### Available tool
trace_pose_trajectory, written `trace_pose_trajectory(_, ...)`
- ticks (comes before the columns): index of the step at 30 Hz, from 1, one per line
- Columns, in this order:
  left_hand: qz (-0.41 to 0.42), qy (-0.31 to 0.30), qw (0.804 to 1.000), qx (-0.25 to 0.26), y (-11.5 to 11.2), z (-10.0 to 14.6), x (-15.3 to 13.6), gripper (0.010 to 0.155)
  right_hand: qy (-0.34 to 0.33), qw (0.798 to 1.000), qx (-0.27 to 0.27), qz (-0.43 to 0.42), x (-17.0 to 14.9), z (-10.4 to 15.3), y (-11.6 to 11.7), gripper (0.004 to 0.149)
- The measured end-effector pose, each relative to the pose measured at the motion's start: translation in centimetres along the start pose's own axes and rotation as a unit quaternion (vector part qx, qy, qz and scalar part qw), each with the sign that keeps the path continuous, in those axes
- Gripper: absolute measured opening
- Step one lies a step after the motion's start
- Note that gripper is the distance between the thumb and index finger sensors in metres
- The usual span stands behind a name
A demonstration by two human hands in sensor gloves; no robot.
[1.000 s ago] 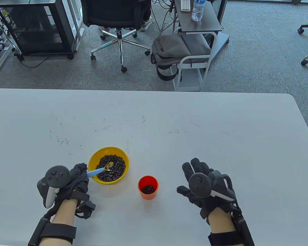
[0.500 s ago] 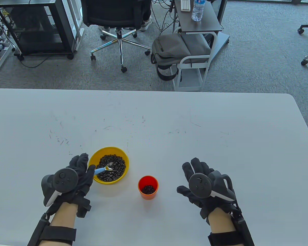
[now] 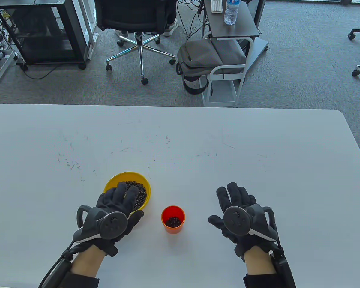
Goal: Scoop coffee beans into a cup using a baby spoon
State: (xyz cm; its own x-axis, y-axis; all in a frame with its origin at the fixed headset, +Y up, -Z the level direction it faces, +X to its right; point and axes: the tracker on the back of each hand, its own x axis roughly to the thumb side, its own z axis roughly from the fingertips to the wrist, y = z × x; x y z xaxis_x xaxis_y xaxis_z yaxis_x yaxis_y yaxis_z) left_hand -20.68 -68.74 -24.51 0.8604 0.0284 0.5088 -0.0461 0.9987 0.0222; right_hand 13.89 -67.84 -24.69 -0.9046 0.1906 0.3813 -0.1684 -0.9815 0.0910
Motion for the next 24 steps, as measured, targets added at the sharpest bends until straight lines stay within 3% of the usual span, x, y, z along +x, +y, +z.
trace_pose_trajectory(7, -0.033, -0.010, 0.999, 0.002, -0.4, -0.2, 0.9, 0.073, 0.011, 1.000, -0.012, -0.002, -0.8, 0.1, 0.0, 0.086)
trace_pose_trajectory(24, -0.002, 0.025, 0.999, 0.029, 0.0, 0.8, -1.3, 0.073, 0.000, 1.000, 0.009, 0.002, 0.0, -0.3, 0.5, 0.086)
